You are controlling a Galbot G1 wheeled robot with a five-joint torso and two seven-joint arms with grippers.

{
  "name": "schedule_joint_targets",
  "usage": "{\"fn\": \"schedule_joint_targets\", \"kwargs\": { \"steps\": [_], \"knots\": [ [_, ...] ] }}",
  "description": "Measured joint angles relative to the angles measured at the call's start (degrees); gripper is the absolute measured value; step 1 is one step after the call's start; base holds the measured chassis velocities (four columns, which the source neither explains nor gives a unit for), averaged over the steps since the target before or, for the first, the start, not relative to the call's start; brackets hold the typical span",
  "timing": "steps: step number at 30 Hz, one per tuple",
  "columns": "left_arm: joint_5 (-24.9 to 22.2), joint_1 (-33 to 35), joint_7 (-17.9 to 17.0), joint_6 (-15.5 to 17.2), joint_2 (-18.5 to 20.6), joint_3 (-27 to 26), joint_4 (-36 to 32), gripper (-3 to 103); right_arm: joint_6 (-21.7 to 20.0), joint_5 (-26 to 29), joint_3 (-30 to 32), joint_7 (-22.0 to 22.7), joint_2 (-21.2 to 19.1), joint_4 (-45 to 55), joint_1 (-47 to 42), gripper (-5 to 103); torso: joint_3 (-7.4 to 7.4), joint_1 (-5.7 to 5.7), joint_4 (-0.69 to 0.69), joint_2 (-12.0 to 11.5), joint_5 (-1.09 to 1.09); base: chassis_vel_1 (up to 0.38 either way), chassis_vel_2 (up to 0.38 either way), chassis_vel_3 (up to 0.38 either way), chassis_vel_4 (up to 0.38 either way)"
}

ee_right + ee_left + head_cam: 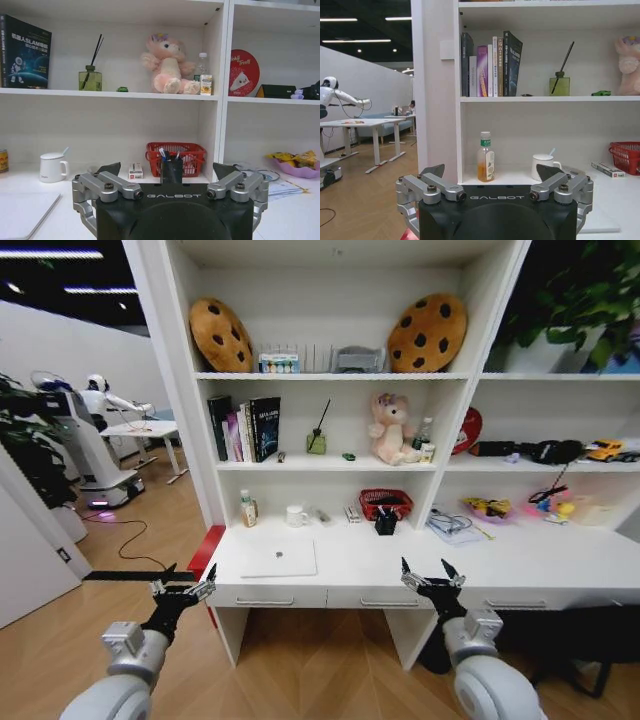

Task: Organize the objects on the table.

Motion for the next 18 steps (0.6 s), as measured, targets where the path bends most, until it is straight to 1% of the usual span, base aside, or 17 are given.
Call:
{"fn": "schedule_joint_targets", "kwargs": {
  "steps": [3, 4, 5, 6, 7, 8, 9, 10, 11, 12, 14, 15, 16, 17, 18],
  "knots": [
    [0.0, 0.0, 0.0, 0.0, 0.0, 0.0, 0.0, 100, -0.1, 0.0, 0.0, -0.1, -0.1, 0.0, 0.0, 100, 0.01, 0.02, 0.01, 0.0, -0.02, 0.365, -0.352, -0.394, 0.366],
    [0.0, 0.0, 0.0, 0.0, 0.0, 0.0, 0.0, 100, -0.1, 0.0, 0.0, -0.1, -0.1, 0.1, -0.1, 100, -0.02, -0.03, -0.01, 0.0, 0.06, 0.357, -0.371, -0.344, 0.385],
    [0.0, 0.0, 0.0, 0.0, 0.0, 0.0, 0.0, 100, -0.1, 0.0, 0.0, -0.1, -0.1, 0.1, -0.1, 100, -0.02, -0.03, -0.01, 0.0, 0.06, 0.357, -0.371, -0.344, 0.385],
    [0.0, 0.0, 0.0, 0.0, 0.0, 0.0, 0.0, 100, -0.2, 0.0, -0.1, -0.1, -0.1, 0.2, -0.2, 100, -0.01, -0.03, -0.01, 0.0, -0.05, 0.357, -0.375, -0.417, 0.385],
    [0.0, 0.0, 0.0, 0.0, 0.0, 0.0, 0.0, 100, -0.2, 0.0, -0.2, -0.2, -0.1, 0.2, -0.3, 100, 0.01, 0.02, 0.03, 0.0, -0.05, 0.371, -0.375, -0.364, 0.389],
    [0.0, 0.0, 0.0, 0.0, 0.0, 0.0, 0.0, 100, -0.1, 0.0, -0.2, -0.2, -0.1, 0.2, -0.4, 100, 0.02, 0.02, 0.01, 0.0, 0.00, 0.371, -0.346, -0.364, 0.389],
    [0.0, 0.0, 0.0, 0.0, 0.0, 0.0, 0.0, 100, -0.1, 0.0, -0.2, -0.2, -0.1, 0.2, -0.4, 100, 0.02, 0.02, 0.01, 0.0, 0.00, 0.371, -0.346, -0.364, 0.389],
    [0.0, 0.0, 0.0, 0.0, 0.0, 0.0, 0.0, 100, 0.6, -0.1, -0.3, -0.3, -0.1, 0.1, -0.4, 100, -0.01, -0.01, -0.02, 0.0, 0.09, 0.381, -0.378, -0.345, 0.327],
    [0.0, 0.0, 0.0, 0.0, 0.0, 0.0, 0.0, 100, 1.4, -0.3, -0.4, -0.4, -0.1, -0.1, -0.4, 100, -0.01, -0.01, 0.00, 0.0, -0.06, 0.315, -0.378, -0.345, 0.354],
    [0.0, 0.0, 0.0, 0.0, 0.0, 0.0, 0.0, 100, 1.4, -0.3, -0.4, -0.4, -0.1, -0.1, -0.4, 100, -0.01, -0.01, 0.00, 0.0, -0.06, 0.315, -0.378, -0.345, 0.354],
    [0.0, 0.0, 0.0, 0.0, 0.0, 0.0, 0.0, 100, 2.6, -0.4, -0.5, -0.9, -0.1, -0.5, -0.4, 100, 0.00, -0.02, 0.01, 0.0, 0.04, 0.300, -0.270, -0.313, 0.307],
    [0.0, 0.0, 0.0, 0.0, 0.0, 0.0, 0.0, 100, 2.6, -0.4, -0.5, -0.9, -0.1, -0.5, -0.4, 100, 0.00, -0.02, 0.01, 0.0, 0.04, 0.300, -0.221, -0.302, 0.307],
    [0.0, 0.0, 0.0, 0.0, 0.0, 0.0, 0.0, 100, 3.0, -0.2, -0.5, -0.9, -0.1, -0.6, -0.5, 100, -0.02, -0.04, -0.02, 0.0, 0.07, 0.237, -0.221, -0.192, 0.200],
    [0.0, 0.0, 0.0, 0.0, 0.0, 0.0, 0.0, 100, 3.1, -0.1, -0.5, -0.9, -0.1, -0.6, -0.5, 100, -0.02, -0.04, 0.03, 0.0, -0.03, 0.107, -0.174, -0.192, 0.160],
    [0.0, 0.0, 0.0, 0.0, 0.0, 0.0, 0.0, 100, 3.1, -0.1, -0.5, -0.9, -0.1, -0.6, -0.5, 100, -0.02, -0.04, 0.03, 0.0, -0.03, 0.107, -0.174, -0.192, 0.160]
  ]
}}
